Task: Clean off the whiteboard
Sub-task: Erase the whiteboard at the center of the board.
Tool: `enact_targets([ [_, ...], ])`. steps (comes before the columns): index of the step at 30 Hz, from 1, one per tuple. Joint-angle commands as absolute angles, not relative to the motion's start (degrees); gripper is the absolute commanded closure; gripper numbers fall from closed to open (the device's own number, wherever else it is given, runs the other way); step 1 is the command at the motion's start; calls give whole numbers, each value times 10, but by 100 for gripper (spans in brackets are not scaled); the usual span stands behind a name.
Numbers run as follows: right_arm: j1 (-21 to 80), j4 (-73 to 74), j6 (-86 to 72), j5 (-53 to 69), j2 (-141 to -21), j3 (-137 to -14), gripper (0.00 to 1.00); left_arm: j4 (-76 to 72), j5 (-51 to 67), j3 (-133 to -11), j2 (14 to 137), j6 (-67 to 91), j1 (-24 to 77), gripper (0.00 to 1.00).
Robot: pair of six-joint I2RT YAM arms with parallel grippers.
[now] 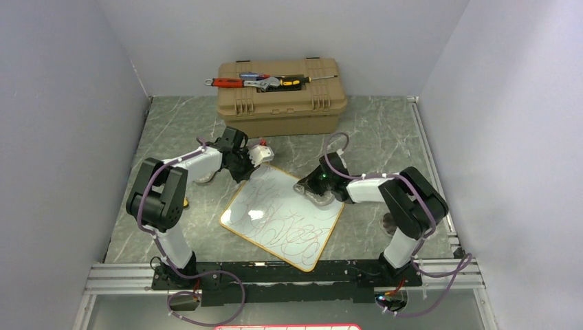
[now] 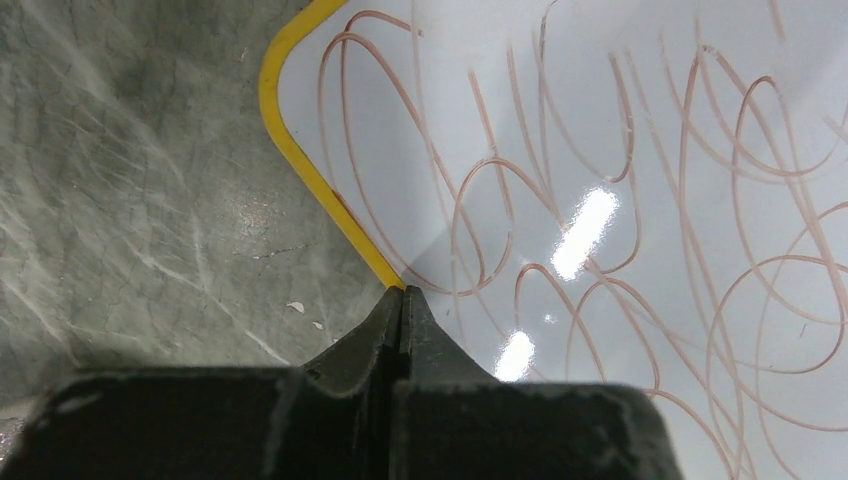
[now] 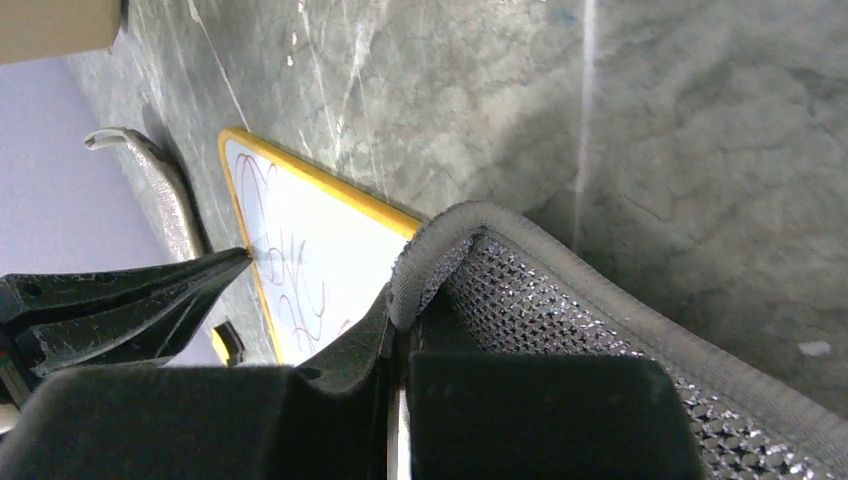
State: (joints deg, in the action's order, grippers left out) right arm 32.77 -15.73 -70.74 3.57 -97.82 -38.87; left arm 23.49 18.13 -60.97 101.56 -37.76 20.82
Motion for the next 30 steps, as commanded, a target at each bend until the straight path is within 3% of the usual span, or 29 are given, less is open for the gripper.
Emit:
enact_targets([
  [1,346,-47,-698,29,-1073,-415,100,324,155,-566,1065,-396,206,97],
  [8,393,-3,-721,26,-1251,-693,100,330,150,-577,1071,-398,206,97],
  [11,396,-3,-735,34,-1285,-737,100,332,149,-578,1070,-399,206,97],
  [13,395,-3,-733,35,-1282,-724,100,331,148,-577,1068,-399,206,97],
  [20,356,-57,-721,10,-1112,-447,100,330,142,-567,1060,-404,205,97],
  [23,352,-55,-714,2,-1075,-393,100,330,141,-565,1057,-406,205,97],
  [26,359,-42,-707,7,-1104,-440,100,330,142,-566,1058,-405,204,97],
  [30,386,4,-700,16,-1203,-606,100,330,145,-570,1059,-400,204,97],
])
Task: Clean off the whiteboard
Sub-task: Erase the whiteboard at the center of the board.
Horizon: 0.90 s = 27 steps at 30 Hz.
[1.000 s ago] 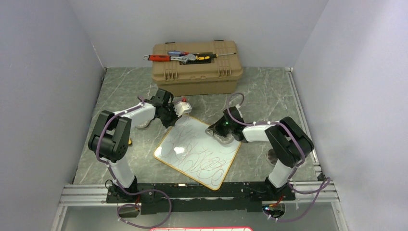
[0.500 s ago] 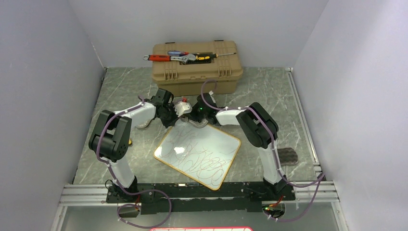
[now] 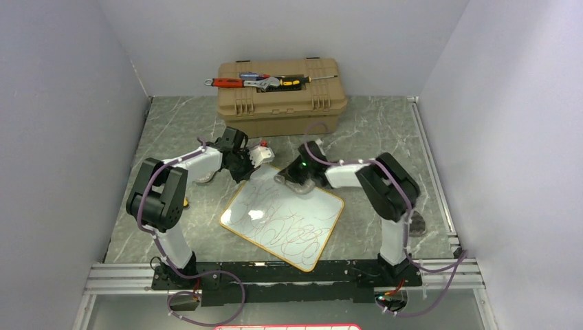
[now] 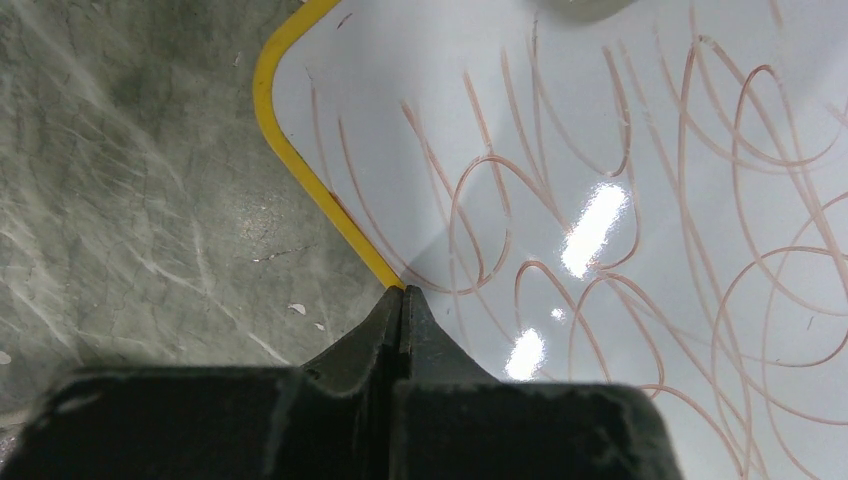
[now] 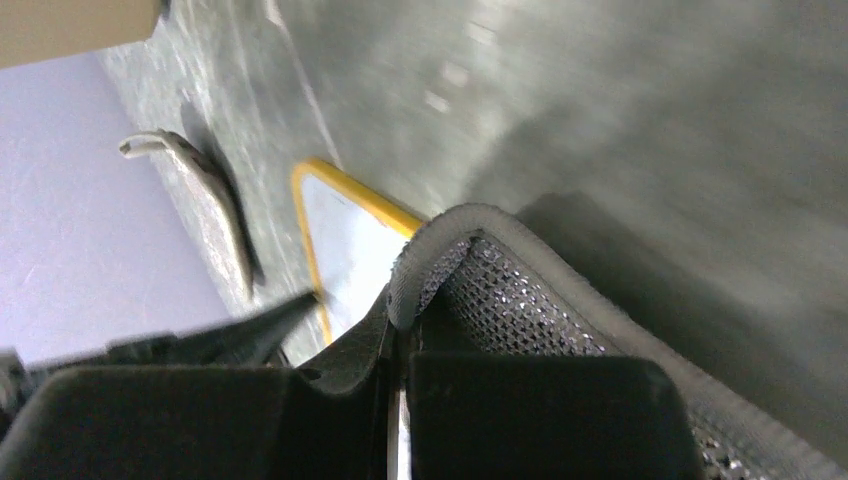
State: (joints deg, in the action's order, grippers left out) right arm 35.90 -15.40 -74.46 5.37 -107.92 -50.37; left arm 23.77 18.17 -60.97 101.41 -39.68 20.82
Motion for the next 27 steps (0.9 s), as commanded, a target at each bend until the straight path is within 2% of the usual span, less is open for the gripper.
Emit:
enact_targets([
  [1,392,20,-701,18,-1229,-666,100,329,147,-569,1058,-399,204,97],
  [4,404,55,-709,23,-1295,-774,100,333,149,-573,1056,-395,204,97],
  [7,404,54,-720,43,-1314,-781,100,335,145,-570,1052,-396,204,97],
  [10,394,14,-718,58,-1269,-686,100,332,139,-561,1048,-401,204,97],
  [16,351,-58,-673,111,-1106,-393,100,330,136,-555,1048,-407,197,97],
  [20,341,-57,-662,96,-1034,-303,100,335,140,-559,1045,-407,196,97],
  [23,352,-82,-673,113,-1069,-339,100,336,144,-563,1044,-407,196,97],
  [27,400,-79,-682,160,-1193,-528,100,343,149,-569,1048,-404,196,97],
])
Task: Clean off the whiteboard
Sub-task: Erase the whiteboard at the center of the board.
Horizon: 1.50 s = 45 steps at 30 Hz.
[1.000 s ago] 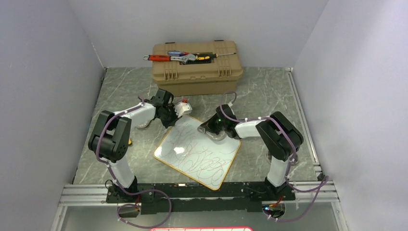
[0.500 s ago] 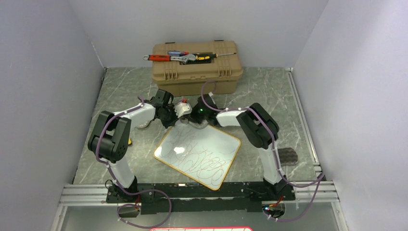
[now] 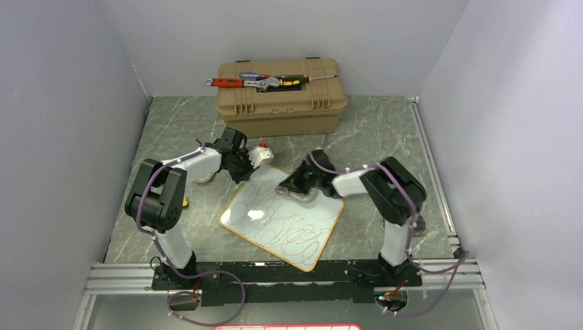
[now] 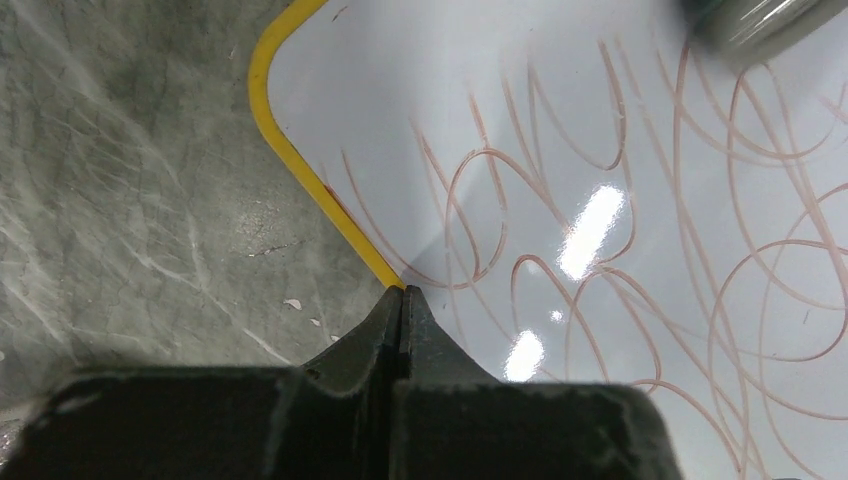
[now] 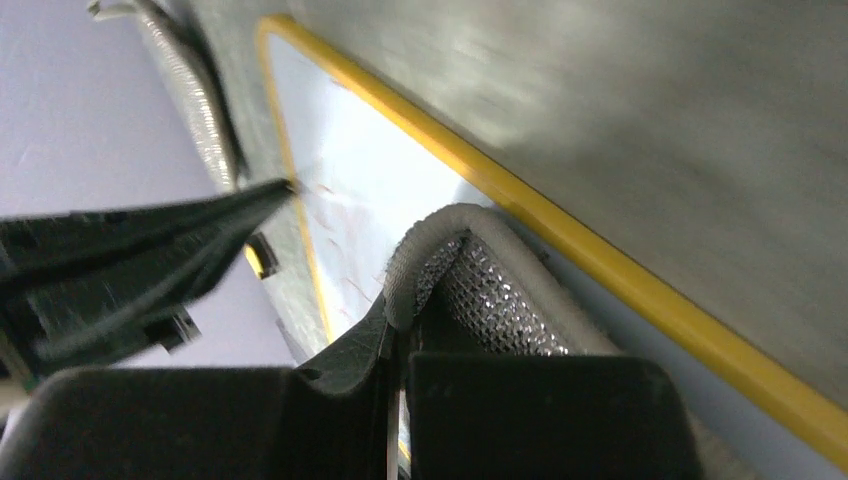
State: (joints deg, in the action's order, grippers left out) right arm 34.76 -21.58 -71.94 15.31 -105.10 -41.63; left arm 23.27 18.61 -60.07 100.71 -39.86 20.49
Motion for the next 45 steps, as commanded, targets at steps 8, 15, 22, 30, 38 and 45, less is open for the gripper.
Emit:
enact_targets([
  [8,410,-102,-723,201,-1246,-575,100,343,155,-566,1048,-401,196,97],
  [15,315,-116,-670,181,-1041,-237,100,341,156,-566,1051,-403,196,97],
  [22,355,-104,-683,167,-1051,-301,100,348,161,-570,1047,-401,196,97],
  [30,428,-173,-760,239,-1257,-570,100,356,160,-577,1046,-394,196,97],
  [38,383,-141,-710,216,-1090,-306,100,356,161,-575,1042,-397,196,97],
  [45,330,-48,-675,182,-866,-119,100,360,168,-575,1032,-399,195,97],
])
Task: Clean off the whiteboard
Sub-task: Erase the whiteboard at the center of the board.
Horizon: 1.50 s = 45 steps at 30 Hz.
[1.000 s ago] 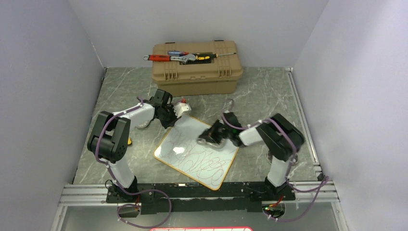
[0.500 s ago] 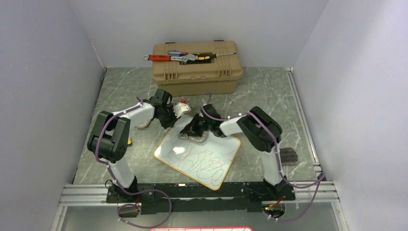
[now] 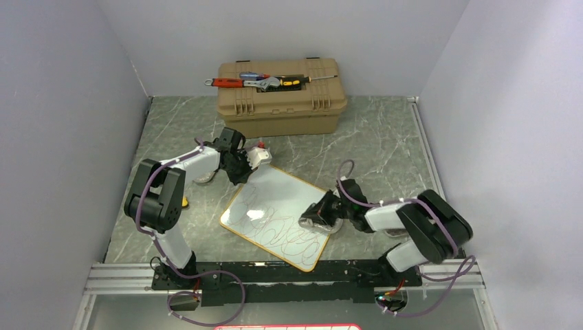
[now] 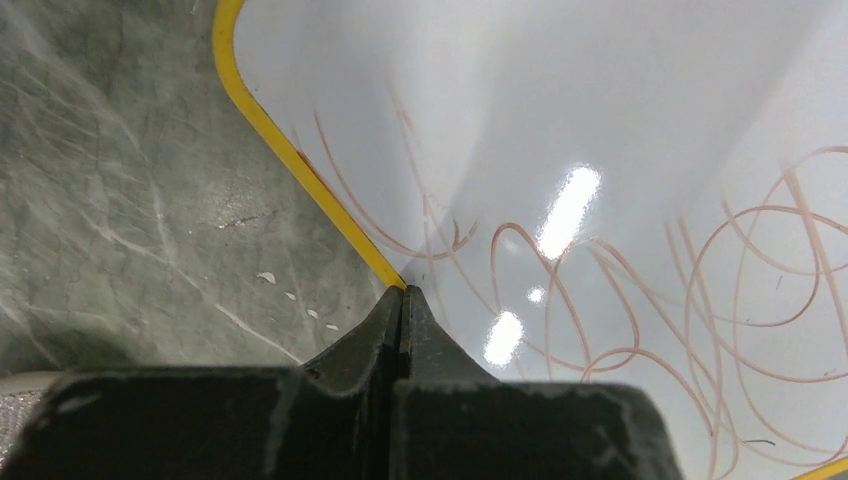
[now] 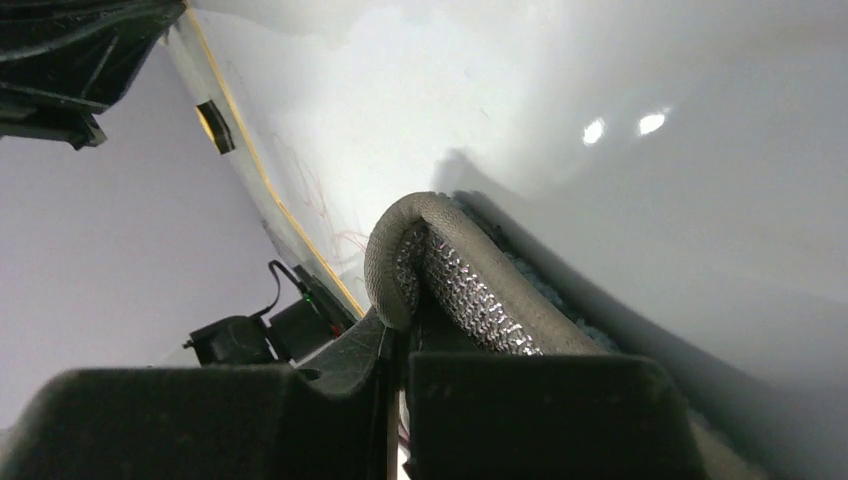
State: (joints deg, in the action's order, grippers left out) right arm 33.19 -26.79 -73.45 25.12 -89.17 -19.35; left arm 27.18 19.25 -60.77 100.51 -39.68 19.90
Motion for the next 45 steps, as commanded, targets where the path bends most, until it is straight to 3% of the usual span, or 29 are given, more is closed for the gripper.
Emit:
enact_targets([
  [1,332,-58,-680,184,-863,-119,100,360,167,-575,1032,-399,195,97],
  [5,361,-119,-697,199,-946,-205,100,355,169,-573,1037,-397,195,97],
  [11,468,-161,-722,230,-1156,-482,100,355,173,-576,1041,-391,196,97],
  [15,485,-229,-761,254,-1195,-482,100,356,169,-574,1036,-397,196,97],
  [19,459,-195,-732,244,-1120,-352,100,358,163,-571,1034,-403,195,97],
  [24,387,-41,-664,193,-905,-160,100,358,165,-567,1026,-409,195,97],
  [28,360,96,-646,142,-727,-99,100,357,167,-567,1024,-409,195,97],
  [31,351,93,-664,123,-677,-85,100,357,168,-567,1026,-408,195,97],
  [34,350,9,-674,116,-754,-113,100,357,169,-568,1027,-405,195,97],
  [38,387,-70,-660,133,-950,-257,100,361,172,-576,1028,-400,195,97],
  [41,439,-75,-645,156,-1081,-396,100,364,171,-580,1029,-398,196,97],
  [45,469,-57,-637,171,-1166,-519,100,361,169,-574,1027,-399,195,97],
])
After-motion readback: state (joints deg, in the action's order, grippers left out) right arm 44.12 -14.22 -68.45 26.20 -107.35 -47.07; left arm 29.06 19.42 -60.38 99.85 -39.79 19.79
